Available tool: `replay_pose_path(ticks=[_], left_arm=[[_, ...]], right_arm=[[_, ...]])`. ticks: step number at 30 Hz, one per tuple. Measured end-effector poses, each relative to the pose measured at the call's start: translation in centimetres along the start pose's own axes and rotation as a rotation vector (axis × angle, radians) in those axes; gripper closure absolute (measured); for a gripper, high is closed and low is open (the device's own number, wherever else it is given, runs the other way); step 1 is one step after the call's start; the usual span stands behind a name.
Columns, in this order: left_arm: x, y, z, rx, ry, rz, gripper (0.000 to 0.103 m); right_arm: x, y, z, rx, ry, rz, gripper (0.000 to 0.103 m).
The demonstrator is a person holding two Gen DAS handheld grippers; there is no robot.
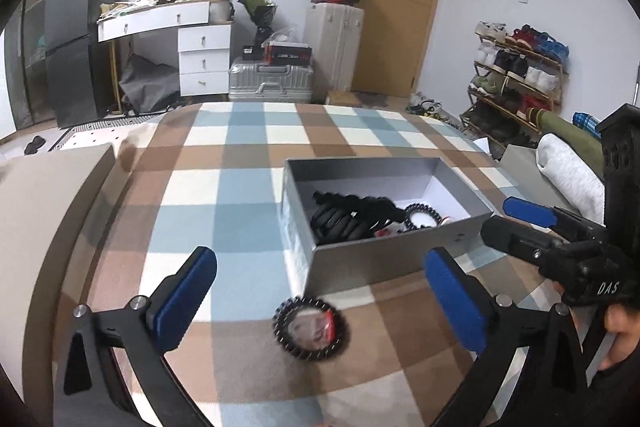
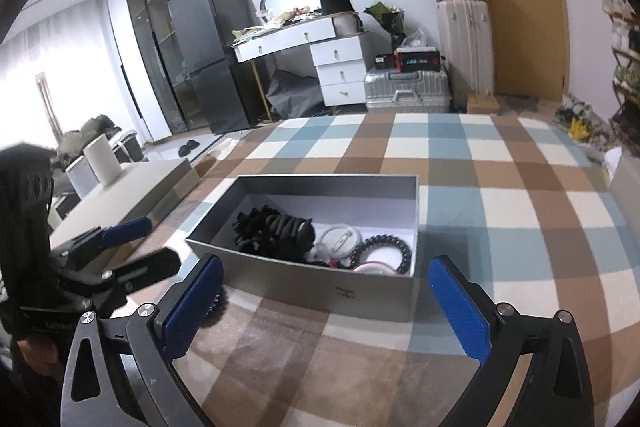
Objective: Organize jewelry
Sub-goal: 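Move the right tool toward the black bead bracelet with red badge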
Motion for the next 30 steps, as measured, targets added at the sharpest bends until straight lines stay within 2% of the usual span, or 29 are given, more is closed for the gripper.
replay_pose_path(ticks=[13,19,23,26,30], left_arm=[[-1.4,-1.6,-3.5,-0.06,-0.012,0.042,0.002],[-3.4,-1.2,-4.3,-0.082,-0.065,0.085,0.002],[-4.1,-1.2,-4.6,-0.082,-0.124,0.063,0.002],[-4.5,-1.5,-4.8,-0.068,-0.155,0.049,0.002],[-5.5,-1.5,-5.2,-0.08,-0.214,0.077,0.002]], right_arm=[[-1.9,0.4,-2.8,-0.106,-0.043,-0.016,0.0],[-3.3,1.5,-4.1,-0.153,-0.049,0.014,0.0],[-5.1,2.1,-4.9,-0.171,-0.091,0.04,0.001],[-6.5,2.9,-5.7,-0.204,-0.122,0.063,0.009],[-8.2,4.1,-6.3,-0.241,-0.158,0.087,0.023]])
Point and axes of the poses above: each gripper's, at about its wrist camera, not at the fingertips, and y roughly the way its jaws point, x to its right, z to its top, the point moved 7 cm from there along y, roughly the way its jaws point, and after that the axes turned 9 degrees about y, right-handed, at the moved point
